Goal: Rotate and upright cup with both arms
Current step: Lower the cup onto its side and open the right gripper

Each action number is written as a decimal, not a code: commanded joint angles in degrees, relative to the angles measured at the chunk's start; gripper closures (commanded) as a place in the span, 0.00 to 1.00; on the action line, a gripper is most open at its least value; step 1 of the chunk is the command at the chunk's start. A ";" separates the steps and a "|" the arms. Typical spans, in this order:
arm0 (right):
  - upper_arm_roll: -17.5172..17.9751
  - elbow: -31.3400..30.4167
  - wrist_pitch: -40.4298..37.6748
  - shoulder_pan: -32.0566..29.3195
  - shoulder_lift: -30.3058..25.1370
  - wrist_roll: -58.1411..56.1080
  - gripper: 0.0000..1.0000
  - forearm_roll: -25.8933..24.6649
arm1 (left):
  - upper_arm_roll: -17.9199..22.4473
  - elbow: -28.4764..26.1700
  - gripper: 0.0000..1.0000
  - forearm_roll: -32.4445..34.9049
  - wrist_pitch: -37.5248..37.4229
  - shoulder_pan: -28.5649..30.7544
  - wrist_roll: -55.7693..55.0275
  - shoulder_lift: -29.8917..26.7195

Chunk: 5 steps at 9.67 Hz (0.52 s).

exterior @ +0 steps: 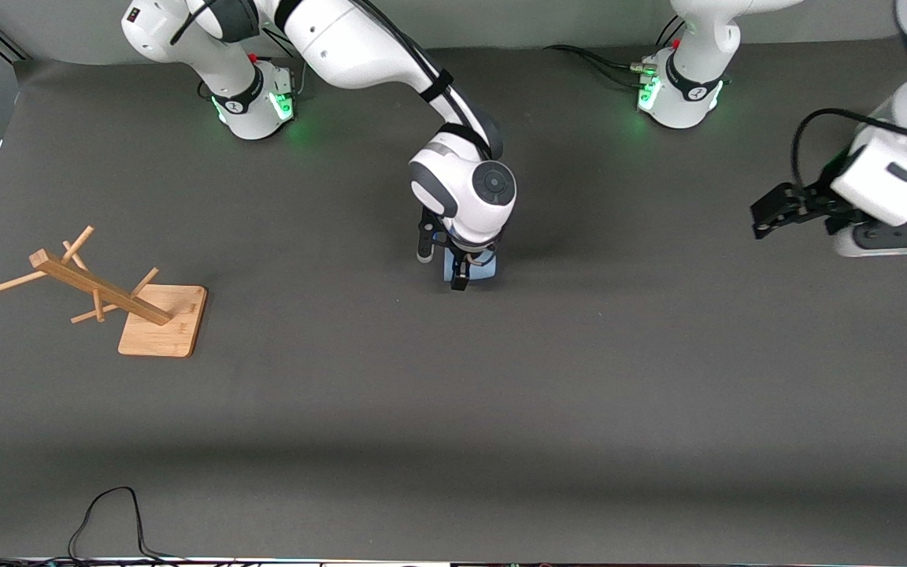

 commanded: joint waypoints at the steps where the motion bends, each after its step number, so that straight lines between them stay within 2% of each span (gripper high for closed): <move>1: -0.02 2.49 -8.88 -0.88 -4.33 -2.67 0.00 -0.31 | 0.48 -0.16 0.00 0.82 1.39 -4.10 -6.49 1.22; 3: 0.07 2.06 -17.48 -3.68 -10.90 -11.68 0.00 0.65 | 0.48 -0.08 0.00 2.12 2.36 -8.05 -11.60 3.68; 5: -0.10 1.79 -27.58 -6.76 -17.06 -27.38 0.00 1.71 | 0.48 0.10 0.00 4.93 2.72 -13.84 -17.57 6.84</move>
